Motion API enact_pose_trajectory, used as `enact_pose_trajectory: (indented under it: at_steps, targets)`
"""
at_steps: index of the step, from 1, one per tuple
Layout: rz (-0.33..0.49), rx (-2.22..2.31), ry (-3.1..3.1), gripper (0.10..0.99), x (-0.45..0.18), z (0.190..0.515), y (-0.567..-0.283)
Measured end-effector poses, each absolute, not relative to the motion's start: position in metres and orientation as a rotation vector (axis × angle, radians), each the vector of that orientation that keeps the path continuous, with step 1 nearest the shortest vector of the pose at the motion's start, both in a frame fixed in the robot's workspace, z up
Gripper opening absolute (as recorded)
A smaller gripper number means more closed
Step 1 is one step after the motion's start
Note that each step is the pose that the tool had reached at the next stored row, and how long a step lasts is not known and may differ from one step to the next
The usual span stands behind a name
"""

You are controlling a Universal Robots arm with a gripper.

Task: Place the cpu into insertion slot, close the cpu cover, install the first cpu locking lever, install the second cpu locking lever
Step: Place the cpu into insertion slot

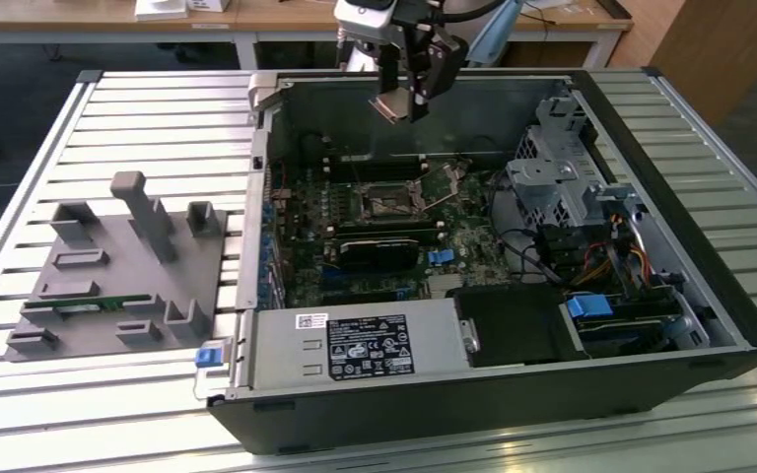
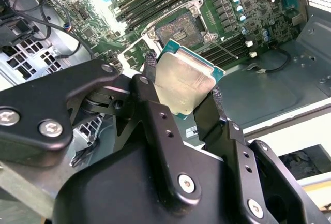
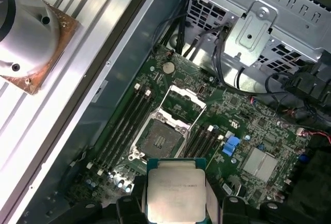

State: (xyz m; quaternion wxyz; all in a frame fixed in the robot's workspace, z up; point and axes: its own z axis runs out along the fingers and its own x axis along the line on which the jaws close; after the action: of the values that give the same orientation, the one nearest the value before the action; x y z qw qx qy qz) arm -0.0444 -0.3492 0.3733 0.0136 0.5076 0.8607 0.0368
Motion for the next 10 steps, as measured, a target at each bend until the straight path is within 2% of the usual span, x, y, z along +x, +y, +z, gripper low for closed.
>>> enact_pose_trajectory:
  at_steps: [10]
  targets:
    - [0.113,1.626,2.652,0.541,-0.0444,0.3733,-0.3492]
